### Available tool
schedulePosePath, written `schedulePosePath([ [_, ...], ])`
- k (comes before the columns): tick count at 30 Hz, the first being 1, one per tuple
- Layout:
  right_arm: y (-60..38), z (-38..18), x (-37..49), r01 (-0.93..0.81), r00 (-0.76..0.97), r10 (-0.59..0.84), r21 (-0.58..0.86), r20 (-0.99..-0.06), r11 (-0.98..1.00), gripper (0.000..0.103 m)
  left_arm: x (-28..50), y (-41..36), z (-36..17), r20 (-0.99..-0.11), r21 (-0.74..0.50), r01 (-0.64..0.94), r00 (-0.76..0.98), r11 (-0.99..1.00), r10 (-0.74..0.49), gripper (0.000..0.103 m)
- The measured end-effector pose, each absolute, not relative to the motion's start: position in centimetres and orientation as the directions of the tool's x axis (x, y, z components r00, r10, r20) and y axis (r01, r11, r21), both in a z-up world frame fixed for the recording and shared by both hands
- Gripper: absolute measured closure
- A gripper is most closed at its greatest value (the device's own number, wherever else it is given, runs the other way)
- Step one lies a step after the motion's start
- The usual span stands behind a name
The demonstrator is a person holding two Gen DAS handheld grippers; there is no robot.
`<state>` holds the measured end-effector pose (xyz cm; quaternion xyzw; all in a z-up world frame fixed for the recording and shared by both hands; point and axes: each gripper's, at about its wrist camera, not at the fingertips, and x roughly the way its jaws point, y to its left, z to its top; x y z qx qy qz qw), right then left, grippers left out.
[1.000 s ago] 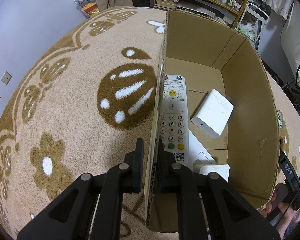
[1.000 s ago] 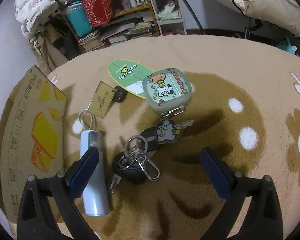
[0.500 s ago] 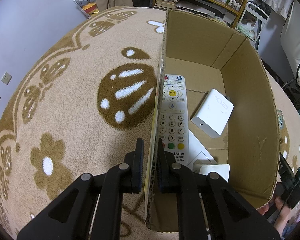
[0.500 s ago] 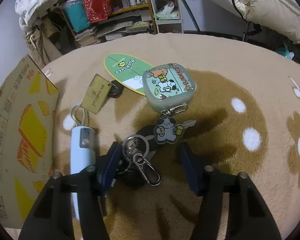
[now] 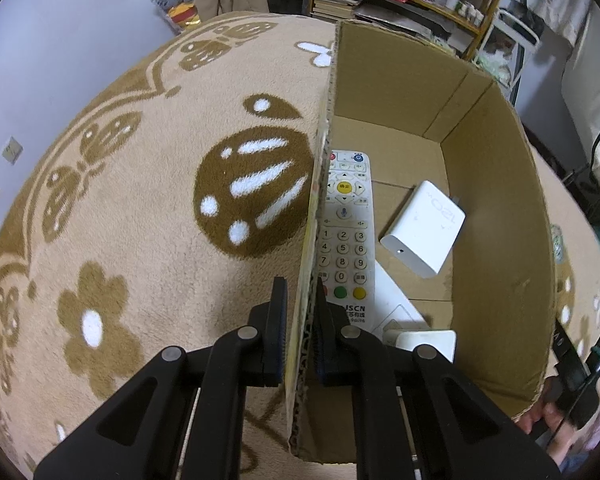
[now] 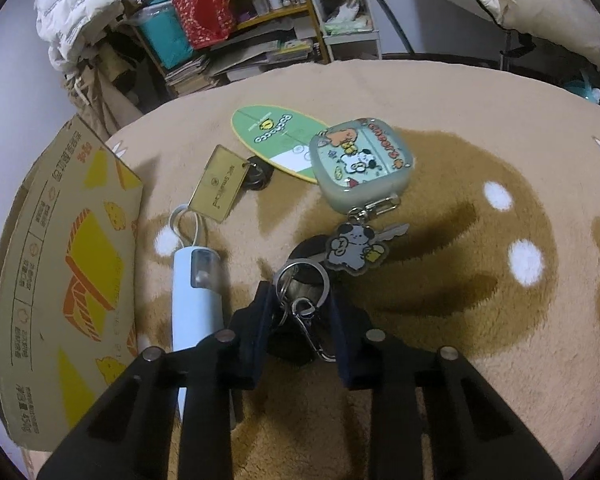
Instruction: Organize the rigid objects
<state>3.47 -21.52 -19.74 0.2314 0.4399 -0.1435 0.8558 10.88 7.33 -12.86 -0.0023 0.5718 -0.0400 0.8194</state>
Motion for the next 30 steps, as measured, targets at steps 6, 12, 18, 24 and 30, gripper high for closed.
schedulePosePath([
  [6, -20.9, -18.0, 3.2, 0.436, 0.604, -0.074, 0.251, -0.793, 0.864, 0.074, 10.7, 6.8, -12.6, -0.935, -0.014, 0.084, 0.353, 0.996, -0.043, 0.095],
  [12, -20.5, -15.7, 3.1, 0.414, 0.645, -0.075, 0.265, -0.761, 0.871, 0.096, 10.7, 7.0, -12.5, -0.935, -0.016, 0.083, 0.352, 0.996, -0.044, 0.095],
  [18, -20.0, -14.3, 3.3, 0.378, 0.680, -0.058, 0.282, -0.731, 0.882, 0.096, 10.7, 7.1, -12.5, -0.935, -0.016, 0.084, 0.351, 0.996, -0.045, 0.095],
  [24, -20.0, -12.7, 3.0, 0.326, 0.732, -0.036, 0.303, -0.681, 0.896, 0.102, 10.7, 7.1, -12.5, -0.935, -0.012, 0.085, 0.352, 0.996, -0.041, 0.094],
  [30, -20.6, -12.7, 3.3, 0.313, 0.732, -0.002, 0.334, -0.682, 0.889, 0.102, 10.7, 7.1, -12.5, -0.935, -0.015, 0.083, 0.351, 0.996, -0.043, 0.094],
])
